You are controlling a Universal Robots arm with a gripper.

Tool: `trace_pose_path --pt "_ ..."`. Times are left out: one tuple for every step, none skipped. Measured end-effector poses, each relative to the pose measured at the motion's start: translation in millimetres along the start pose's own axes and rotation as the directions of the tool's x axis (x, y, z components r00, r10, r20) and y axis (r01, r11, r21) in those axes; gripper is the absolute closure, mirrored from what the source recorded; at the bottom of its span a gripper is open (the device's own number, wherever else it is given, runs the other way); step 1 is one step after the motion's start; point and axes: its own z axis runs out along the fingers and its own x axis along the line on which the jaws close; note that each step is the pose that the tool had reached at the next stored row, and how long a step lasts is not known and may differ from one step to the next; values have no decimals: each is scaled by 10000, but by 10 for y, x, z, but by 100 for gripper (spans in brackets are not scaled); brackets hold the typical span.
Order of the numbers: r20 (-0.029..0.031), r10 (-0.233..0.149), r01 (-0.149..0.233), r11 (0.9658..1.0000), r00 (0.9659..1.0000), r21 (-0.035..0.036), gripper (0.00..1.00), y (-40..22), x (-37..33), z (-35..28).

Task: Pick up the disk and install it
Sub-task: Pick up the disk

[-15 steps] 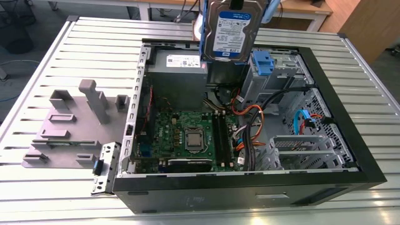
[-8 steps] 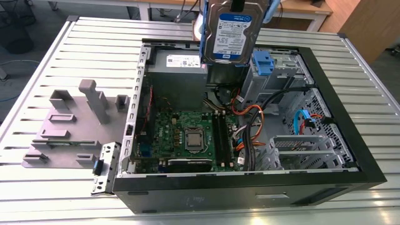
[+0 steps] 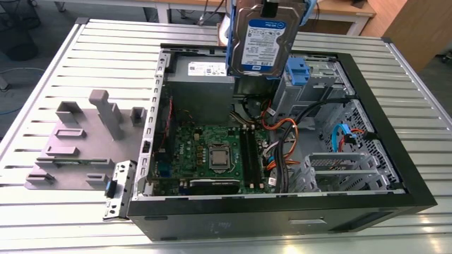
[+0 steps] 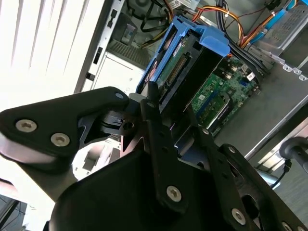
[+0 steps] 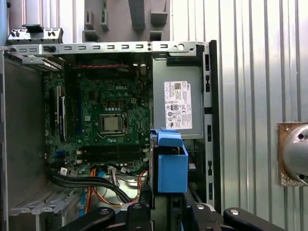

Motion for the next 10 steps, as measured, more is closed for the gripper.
trace_pose_path --pt "-1 1 -1 10000 10000 0 65 0 16 -1" --pt "0 0 0 10000 10000 -1 65 -1 34 -1" --pt "-1 0 0 10000 10000 0 65 -2 52 -2" --pt "0 0 0 10000 10000 0 65 -3 72 -2" --pt "0 0 0 10000 10000 0 65 -4 96 -3" --pt "1 0 0 10000 10000 0 65 -5 118 -3" --pt "0 0 0 10000 10000 0 65 -6 141 -4" --pt "-1 -1 1 10000 10000 0 65 -7 165 -5" --pt "-1 -1 1 10000 10000 -1 65 -8 191 -6" --pt "-1 0 0 10000 10000 0 65 -9 219 -7"
